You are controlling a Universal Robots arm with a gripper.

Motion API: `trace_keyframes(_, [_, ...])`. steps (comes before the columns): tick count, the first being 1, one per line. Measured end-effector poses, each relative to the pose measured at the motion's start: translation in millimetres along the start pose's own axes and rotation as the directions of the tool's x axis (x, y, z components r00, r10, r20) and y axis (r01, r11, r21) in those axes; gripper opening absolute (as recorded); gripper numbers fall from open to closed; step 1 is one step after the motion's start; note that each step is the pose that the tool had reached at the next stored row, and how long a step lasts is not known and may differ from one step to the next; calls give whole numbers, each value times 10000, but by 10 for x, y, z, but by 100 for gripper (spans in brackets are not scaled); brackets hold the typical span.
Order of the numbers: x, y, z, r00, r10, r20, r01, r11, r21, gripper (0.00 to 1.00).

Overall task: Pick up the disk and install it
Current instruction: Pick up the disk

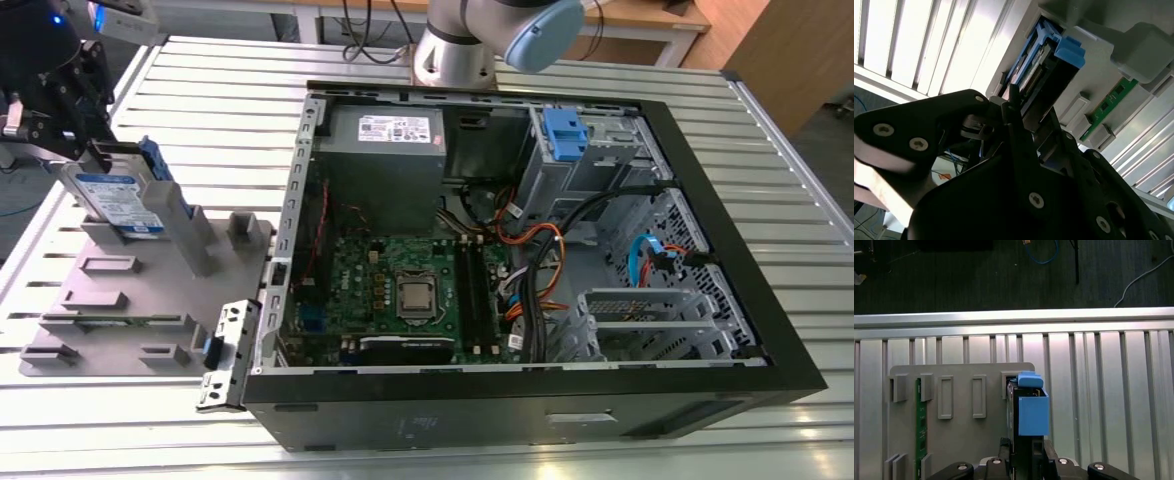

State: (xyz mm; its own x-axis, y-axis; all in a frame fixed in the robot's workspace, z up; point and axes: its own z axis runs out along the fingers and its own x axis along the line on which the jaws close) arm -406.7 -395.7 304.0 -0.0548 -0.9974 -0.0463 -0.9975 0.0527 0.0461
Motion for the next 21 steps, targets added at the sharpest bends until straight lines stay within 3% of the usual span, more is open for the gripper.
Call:
trace_keyframes(12, [0,1,-3,10000,25,3,-25,10000,3,35])
trace_keyframes(21, [-5,5,-114,10000,26,1,-26,10000,1,35])
